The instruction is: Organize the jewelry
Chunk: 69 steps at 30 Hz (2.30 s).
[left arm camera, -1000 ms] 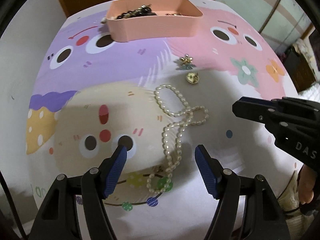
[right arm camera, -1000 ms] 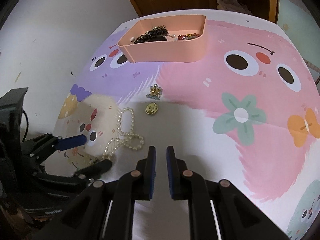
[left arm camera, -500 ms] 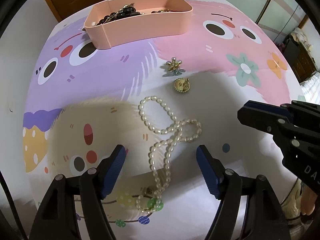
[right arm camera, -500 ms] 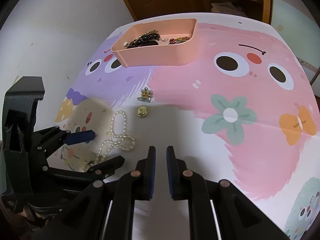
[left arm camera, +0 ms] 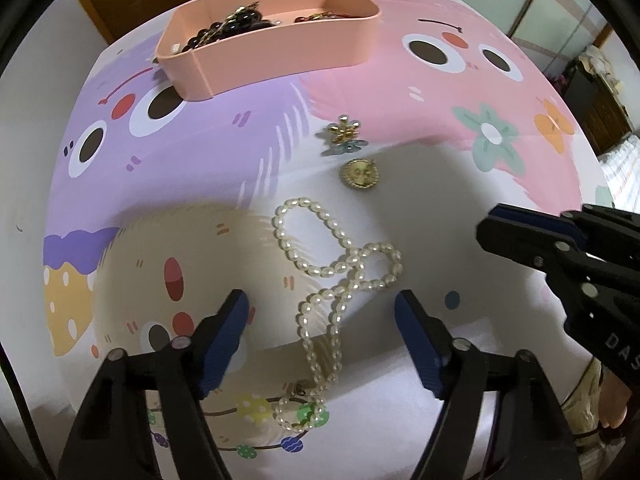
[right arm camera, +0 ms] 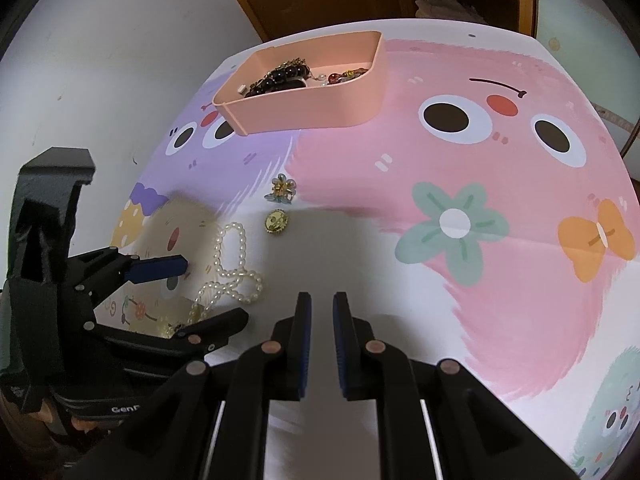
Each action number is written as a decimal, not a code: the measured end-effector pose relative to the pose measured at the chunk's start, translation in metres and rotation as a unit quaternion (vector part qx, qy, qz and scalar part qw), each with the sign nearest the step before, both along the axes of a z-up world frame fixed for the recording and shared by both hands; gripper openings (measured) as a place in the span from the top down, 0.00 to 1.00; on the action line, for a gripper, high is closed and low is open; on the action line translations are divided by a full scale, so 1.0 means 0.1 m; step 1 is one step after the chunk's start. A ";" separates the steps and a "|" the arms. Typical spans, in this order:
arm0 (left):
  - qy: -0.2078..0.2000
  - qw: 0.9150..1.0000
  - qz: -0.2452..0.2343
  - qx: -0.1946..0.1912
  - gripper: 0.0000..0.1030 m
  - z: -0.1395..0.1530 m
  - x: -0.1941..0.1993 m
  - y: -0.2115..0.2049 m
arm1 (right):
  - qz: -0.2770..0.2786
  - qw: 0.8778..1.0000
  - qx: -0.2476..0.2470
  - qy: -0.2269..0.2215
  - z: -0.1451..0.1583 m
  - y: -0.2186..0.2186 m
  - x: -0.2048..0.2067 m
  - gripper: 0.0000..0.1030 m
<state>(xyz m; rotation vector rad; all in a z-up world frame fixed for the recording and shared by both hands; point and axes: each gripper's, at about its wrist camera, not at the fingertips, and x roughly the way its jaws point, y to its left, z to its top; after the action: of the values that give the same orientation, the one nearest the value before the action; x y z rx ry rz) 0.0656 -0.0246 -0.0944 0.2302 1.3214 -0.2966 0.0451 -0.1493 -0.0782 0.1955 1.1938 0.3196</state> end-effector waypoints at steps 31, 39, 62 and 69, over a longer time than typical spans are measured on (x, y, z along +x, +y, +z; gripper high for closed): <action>-0.051 0.990 0.116 -0.062 0.99 0.35 0.09 0.66 | 0.030 1.000 -0.003 -0.002 0.03 0.20 0.17 0.89; -0.042 0.984 0.140 -0.102 0.99 0.39 0.18 0.91 | 0.041 0.999 0.003 -0.006 0.06 0.37 0.51 0.89; -0.013 0.984 0.139 -0.114 0.97 0.26 0.21 0.88 | 0.074 0.992 -0.103 -0.006 -0.10 0.75 0.86 0.80; -0.010 0.988 0.109 -0.108 0.95 0.27 0.19 0.71 | 0.052 0.997 -0.055 0.005 -0.02 0.50 0.86 0.81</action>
<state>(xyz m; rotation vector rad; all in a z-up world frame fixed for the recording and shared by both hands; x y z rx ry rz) 0.0846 0.0462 -0.0675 -0.0935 1.2719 -0.2491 0.1313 -0.0988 -0.0801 0.0400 1.2310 0.3441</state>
